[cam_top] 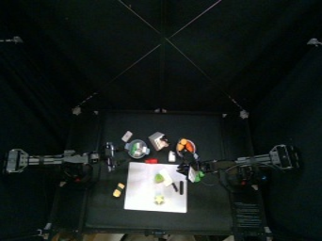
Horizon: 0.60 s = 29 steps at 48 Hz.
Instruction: Grab cleaver handle
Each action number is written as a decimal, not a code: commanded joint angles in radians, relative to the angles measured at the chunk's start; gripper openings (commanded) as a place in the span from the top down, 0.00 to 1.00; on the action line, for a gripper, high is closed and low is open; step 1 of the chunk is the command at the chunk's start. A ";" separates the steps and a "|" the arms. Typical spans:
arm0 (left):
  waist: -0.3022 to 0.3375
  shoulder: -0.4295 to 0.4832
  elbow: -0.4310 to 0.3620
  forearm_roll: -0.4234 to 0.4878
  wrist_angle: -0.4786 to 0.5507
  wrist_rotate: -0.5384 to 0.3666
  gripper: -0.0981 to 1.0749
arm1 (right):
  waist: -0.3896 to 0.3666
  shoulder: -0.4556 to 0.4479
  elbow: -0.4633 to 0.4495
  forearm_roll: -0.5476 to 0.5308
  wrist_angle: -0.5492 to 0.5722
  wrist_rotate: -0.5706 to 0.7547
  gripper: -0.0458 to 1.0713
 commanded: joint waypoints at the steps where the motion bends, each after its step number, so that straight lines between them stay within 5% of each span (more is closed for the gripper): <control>1: 0.003 0.002 -0.028 0.003 -0.005 -0.002 0.18 | 0.011 0.017 -0.041 0.052 -0.005 0.000 0.37; 14: 0.003 0.002 -0.015 0.000 -0.005 -0.003 0.18 | 0.100 0.087 -0.083 0.258 0.031 0.000 0.37; 29: 0.003 0.002 -0.006 -0.003 -0.005 -0.009 0.18 | 0.117 0.227 -0.109 0.420 0.107 0.000 0.38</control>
